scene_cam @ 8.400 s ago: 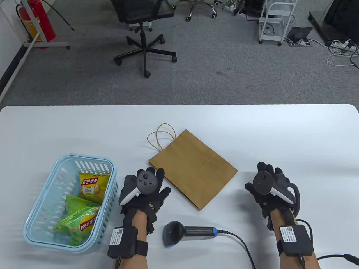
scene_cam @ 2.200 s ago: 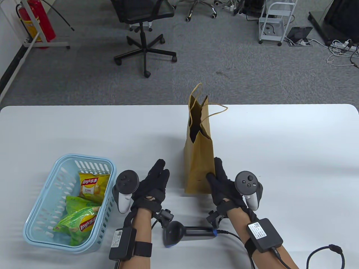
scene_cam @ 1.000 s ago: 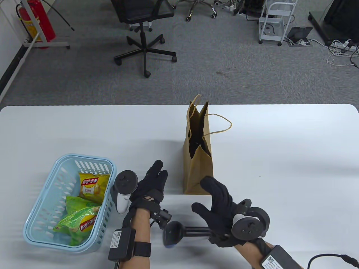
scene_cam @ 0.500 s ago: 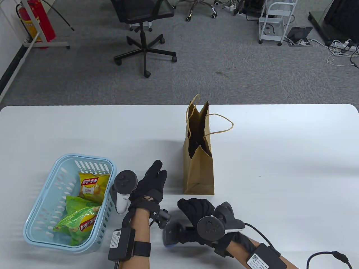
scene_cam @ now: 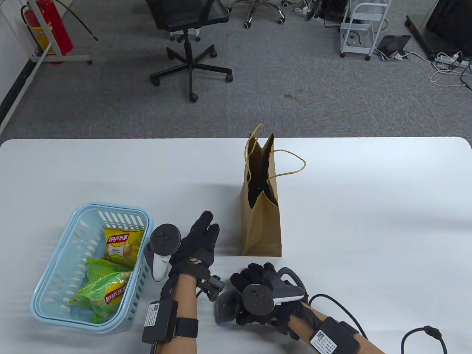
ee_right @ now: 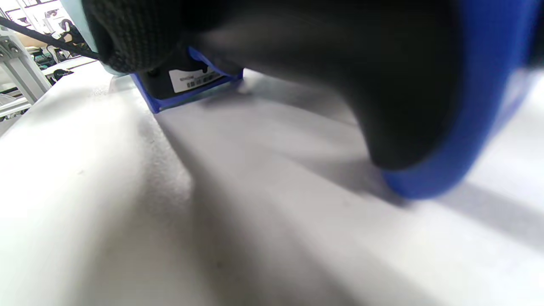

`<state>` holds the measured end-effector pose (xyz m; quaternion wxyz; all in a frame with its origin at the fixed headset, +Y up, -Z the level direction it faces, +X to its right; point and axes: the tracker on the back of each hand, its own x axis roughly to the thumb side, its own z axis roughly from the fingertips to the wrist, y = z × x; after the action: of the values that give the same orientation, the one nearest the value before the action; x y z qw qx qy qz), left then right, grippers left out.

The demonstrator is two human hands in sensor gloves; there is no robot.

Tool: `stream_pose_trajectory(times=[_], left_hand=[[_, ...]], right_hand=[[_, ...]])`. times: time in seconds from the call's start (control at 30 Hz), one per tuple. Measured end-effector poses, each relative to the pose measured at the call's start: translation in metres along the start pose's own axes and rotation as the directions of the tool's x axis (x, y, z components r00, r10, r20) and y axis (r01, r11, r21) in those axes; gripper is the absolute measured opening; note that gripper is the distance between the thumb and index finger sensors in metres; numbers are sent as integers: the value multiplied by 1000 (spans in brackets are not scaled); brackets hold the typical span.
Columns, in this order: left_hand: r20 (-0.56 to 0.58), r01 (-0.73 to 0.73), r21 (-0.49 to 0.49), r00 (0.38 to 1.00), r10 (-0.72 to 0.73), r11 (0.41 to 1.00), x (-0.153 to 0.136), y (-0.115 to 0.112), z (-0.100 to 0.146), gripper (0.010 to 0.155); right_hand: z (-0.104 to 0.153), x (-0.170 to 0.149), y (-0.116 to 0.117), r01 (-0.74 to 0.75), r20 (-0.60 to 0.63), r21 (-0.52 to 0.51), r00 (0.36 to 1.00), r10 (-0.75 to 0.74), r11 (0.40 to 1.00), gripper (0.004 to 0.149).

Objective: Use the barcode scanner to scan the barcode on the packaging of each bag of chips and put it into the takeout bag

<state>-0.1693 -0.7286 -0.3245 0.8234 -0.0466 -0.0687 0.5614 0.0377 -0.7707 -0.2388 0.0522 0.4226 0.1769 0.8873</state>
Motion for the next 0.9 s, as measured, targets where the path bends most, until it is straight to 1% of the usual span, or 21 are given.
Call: stream_pose_trajectory(times=[0.1, 0.13, 0.27, 0.37, 0.57, 0.67, 0.73, 0.77, 0.9], left_hand=[[-1, 0, 0, 1000, 0, 1000, 0, 0, 0, 76], [-1, 1, 0, 1000, -1, 1000, 0, 0, 0, 76], [-2, 6, -1, 1000, -6, 1000, -1, 0, 0, 76], [-3, 6, 0, 1000, -6, 1000, -1, 0, 1, 76], [-4, 5, -4, 1000, -5, 1000, -2, 1, 1, 76], [-2, 0, 0, 1000, 0, 1000, -2, 3, 2, 75], [-1, -7, 0, 1000, 7, 1000, -2, 3, 2, 75], [0, -9, -1, 1000, 9, 1000, -2, 3, 2, 76], [2, -14, -5, 1000, 14, 1000, -2, 2, 2, 75]], right_hand=[[-2, 2, 2, 27, 5, 37, 1000, -27, 999, 88], [-2, 3, 2, 18, 6, 39, 1000, -18, 999, 83], [-2, 3, 3, 44, 11, 23, 999, -45, 999, 72], [-1, 2, 2, 76, 18, 13, 997, -76, 997, 66], [3, 5, 0, 53, 19, -12, 998, -53, 999, 59], [9, 2, -8, 59, 11, -53, 998, -58, 997, 59], [17, -1, -16, 46, -4, -126, 999, -47, 991, 60], [19, -3, -19, 49, -6, -140, 999, -50, 989, 61], [35, -9, -37, 107, 20, -227, 994, -105, 968, 62]])
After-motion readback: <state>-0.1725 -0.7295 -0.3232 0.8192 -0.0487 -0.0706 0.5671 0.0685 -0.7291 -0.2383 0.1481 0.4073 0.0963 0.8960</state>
